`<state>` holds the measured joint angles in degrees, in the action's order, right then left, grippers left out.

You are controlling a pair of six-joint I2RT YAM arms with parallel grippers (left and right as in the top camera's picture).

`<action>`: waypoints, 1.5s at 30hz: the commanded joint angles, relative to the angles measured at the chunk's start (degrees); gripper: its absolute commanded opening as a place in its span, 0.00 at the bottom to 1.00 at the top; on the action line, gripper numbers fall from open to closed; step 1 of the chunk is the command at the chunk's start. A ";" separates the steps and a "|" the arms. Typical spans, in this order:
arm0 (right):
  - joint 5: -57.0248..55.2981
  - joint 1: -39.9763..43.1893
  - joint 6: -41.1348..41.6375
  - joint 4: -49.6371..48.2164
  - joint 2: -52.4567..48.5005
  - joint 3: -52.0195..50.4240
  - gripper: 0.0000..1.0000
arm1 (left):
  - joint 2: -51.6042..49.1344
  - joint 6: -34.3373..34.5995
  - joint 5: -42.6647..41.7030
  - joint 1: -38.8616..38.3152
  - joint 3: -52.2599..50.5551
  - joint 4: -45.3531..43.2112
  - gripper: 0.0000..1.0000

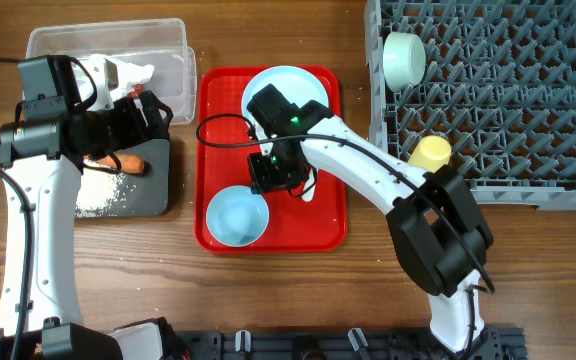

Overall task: Sort waste into correct bins and load items into the dishwasher rack
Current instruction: 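Grasp the blue bowl rim on the red tray with the right gripper, then place the blue bowl upright in the rack beside the green bowl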

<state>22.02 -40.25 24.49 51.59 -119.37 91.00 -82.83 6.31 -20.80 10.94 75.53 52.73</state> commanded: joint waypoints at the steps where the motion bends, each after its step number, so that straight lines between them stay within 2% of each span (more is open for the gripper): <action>1: 0.76 -0.42 1.81 0.11 -2.32 -0.74 0.38 | 0.22 0.15 0.52 0.22 0.98 -0.13 1.00; 6: 1.51 -0.57 1.31 0.15 -2.38 -0.76 0.38 | 0.22 0.15 0.52 0.22 0.98 -0.13 1.00; 9: 2.49 -1.38 0.96 0.04 -3.06 -0.74 0.32 | 0.22 0.15 0.52 0.22 0.98 -0.13 1.00; 11: 2.49 -1.18 0.98 0.09 -3.06 -0.74 0.24 | 0.22 0.15 0.52 0.22 0.98 -0.13 1.00; 13: 2.78 -0.87 1.16 0.11 -3.06 -0.74 0.10 | 0.22 0.15 0.52 0.22 0.98 -0.13 1.00; 15: 2.93 -0.81 1.18 0.04 -3.06 -0.74 0.04 | 0.22 0.15 0.52 0.22 0.98 -0.13 1.00; 21: 3.28 0.68 2.64 0.07 -2.99 -0.68 0.05 | 0.22 0.15 0.52 0.22 0.98 -0.13 1.00; 27: 3.56 5.88 2.19 1.42 -0.68 1.38 0.04 | 0.22 0.15 0.52 0.22 0.98 -0.13 1.00; 35: -12.79 14.19 -0.09 1.81 14.67 3.89 0.04 | 0.22 0.15 0.52 0.22 0.98 -0.13 1.00; 41: -39.85 22.58 -0.11 4.46 28.09 3.89 0.04 | 0.22 0.15 0.52 0.22 0.98 -0.13 1.00; 45: -59.32 25.94 -0.83 7.41 29.75 3.87 0.04 | 0.22 0.15 0.52 0.22 0.98 -0.13 1.00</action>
<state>-14.81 -16.16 25.04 57.39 -89.52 94.67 -82.83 6.31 -20.80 10.94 75.53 52.73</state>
